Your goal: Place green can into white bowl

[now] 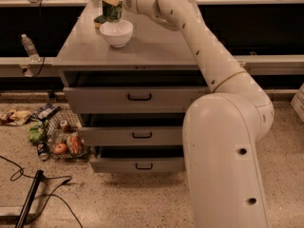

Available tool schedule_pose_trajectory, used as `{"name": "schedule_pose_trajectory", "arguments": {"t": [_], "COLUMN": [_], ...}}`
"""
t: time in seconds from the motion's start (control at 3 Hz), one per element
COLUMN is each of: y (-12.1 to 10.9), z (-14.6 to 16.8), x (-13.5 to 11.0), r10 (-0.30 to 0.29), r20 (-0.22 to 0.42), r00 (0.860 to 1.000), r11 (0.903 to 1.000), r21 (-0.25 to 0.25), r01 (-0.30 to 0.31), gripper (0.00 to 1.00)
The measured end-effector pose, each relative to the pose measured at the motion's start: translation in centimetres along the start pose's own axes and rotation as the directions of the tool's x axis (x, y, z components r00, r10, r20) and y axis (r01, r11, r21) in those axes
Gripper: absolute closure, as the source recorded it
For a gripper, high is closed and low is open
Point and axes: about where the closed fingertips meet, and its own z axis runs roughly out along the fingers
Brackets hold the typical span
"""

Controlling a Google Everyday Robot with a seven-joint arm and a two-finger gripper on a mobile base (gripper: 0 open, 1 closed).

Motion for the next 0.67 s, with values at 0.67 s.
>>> {"name": "schedule_pose_trajectory", "arguments": {"t": [0.67], "y": [-1.3], "z": [0.7], "x": [2.0], "r10": [-0.011], "r20": [-0.044], "r00": [0.999], "r11": [0.9994], "r21": [0.031], "r01": [0.013], "gripper": [0.53]}}
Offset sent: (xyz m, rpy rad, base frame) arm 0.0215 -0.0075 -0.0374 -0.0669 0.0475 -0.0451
